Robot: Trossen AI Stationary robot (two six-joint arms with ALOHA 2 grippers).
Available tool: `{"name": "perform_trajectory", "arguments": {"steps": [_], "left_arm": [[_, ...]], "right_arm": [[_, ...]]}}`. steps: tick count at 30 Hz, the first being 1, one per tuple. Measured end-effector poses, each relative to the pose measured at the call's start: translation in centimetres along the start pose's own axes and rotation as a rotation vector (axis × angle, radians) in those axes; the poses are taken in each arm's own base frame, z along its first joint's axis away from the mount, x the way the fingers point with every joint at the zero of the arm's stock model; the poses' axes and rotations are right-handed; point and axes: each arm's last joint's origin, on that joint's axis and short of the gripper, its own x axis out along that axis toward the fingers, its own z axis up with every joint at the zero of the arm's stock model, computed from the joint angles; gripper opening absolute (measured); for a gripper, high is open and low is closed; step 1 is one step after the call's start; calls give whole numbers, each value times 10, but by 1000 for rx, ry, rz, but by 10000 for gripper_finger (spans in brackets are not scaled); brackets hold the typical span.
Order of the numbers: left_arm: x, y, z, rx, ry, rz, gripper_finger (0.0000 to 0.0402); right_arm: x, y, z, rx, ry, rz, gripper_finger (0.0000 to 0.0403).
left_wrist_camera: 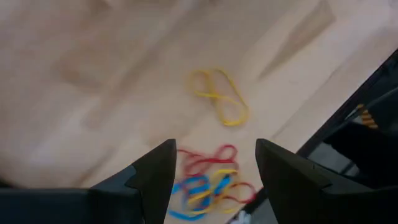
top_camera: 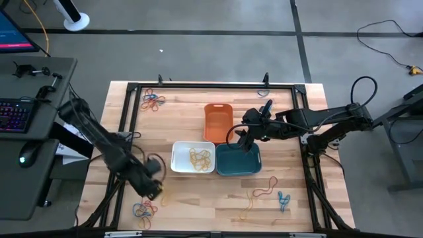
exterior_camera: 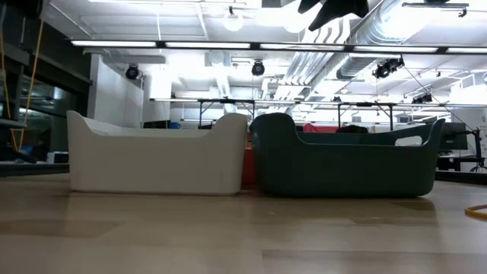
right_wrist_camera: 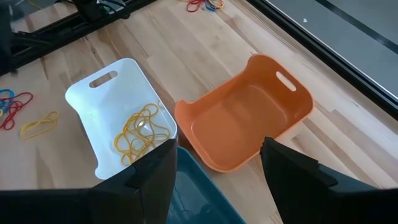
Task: Sort rubber bands into baskets
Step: Put the yellow rubber band into the white bin
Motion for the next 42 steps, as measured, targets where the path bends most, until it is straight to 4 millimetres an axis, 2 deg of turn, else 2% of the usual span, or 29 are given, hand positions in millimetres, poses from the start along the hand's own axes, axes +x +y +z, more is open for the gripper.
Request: {"name": "perform_trajectory", "arguments": {"steps": [3,6,12,22,26,28,30,34,36,39,42], "left_arm": [[22,-15,-1,-2,24,-20,214],[40,-20,3,-31,27,13,214],[67,-19,14,-99,39,117,214],[106,-22,15,-124,78,189,214],[114,-22,15,-120,74,218,213],[116,-20,14,-115,64,236,203],[116,-19,14,-115,55,247,173],[115,-18,15,-125,43,256,53],[112,-19,15,-122,39,239,16],[96,-17,17,-92,11,208,4],[55,-18,20,-64,-21,80,1]], "right_arm": [[0,0,0,0,-1,-2,220],[0,0,0,0,-2,-2,220],[0,0,0,0,-1,-2,220],[0,0,0,-4,-1,-2,220],[0,0,0,-5,0,-2,220],[0,0,0,-6,0,-3,220],[0,0,0,-9,4,-5,220],[0,0,-1,-17,5,-6,220],[0,0,-1,-36,6,-6,220],[0,0,-1,-51,7,-6,220],[0,-1,-1,-58,8,-6,220]]}}
